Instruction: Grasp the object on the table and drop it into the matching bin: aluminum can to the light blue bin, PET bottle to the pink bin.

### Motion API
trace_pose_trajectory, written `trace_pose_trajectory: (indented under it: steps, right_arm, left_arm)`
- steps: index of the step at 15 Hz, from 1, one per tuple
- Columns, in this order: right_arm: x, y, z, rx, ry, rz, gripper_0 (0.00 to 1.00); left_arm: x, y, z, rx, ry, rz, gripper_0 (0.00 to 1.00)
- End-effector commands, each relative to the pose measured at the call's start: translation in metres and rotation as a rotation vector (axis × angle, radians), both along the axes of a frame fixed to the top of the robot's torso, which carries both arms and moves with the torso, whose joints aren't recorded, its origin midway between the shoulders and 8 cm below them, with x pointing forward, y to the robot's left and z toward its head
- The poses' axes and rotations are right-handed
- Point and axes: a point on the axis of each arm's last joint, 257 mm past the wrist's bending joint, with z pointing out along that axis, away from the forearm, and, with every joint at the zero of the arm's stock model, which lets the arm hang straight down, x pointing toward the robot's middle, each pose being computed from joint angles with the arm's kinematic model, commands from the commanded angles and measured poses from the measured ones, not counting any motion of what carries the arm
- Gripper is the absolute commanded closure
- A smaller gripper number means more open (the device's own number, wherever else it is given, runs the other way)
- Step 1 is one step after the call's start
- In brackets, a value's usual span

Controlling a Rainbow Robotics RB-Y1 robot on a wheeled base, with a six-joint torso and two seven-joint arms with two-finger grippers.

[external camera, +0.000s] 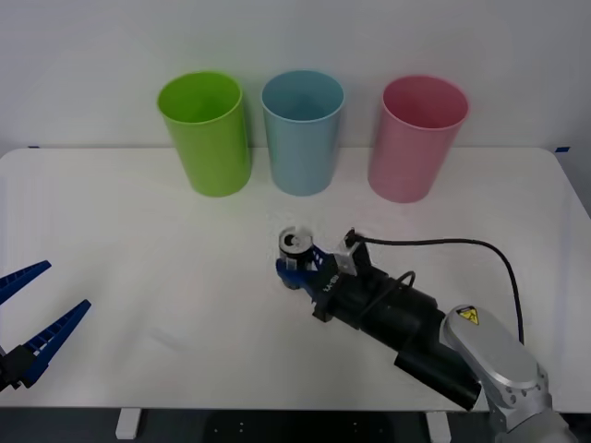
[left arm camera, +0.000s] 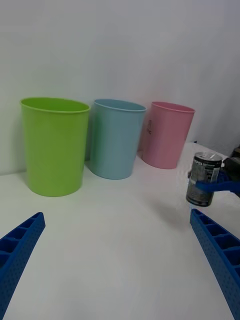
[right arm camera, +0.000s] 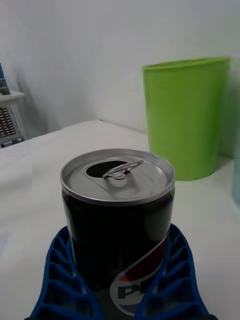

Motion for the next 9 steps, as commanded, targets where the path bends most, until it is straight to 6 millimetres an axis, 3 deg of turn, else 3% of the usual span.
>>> trace_pose_trajectory:
  steps: [1, 9]
  right_arm:
    - [0.008, -0.012, 0.027, 0.056, 0.003, -0.018, 1.00]
    - [0.017, -0.045, 0.116, 0.233, 0.010, -0.034, 1.00]
  left_arm:
    - [0.000, 0.000, 0.000, 0.000, 0.000, 0.000, 0.00]
    - [0.000, 0.000, 0.000, 0.000, 0.000, 0.000, 0.00]
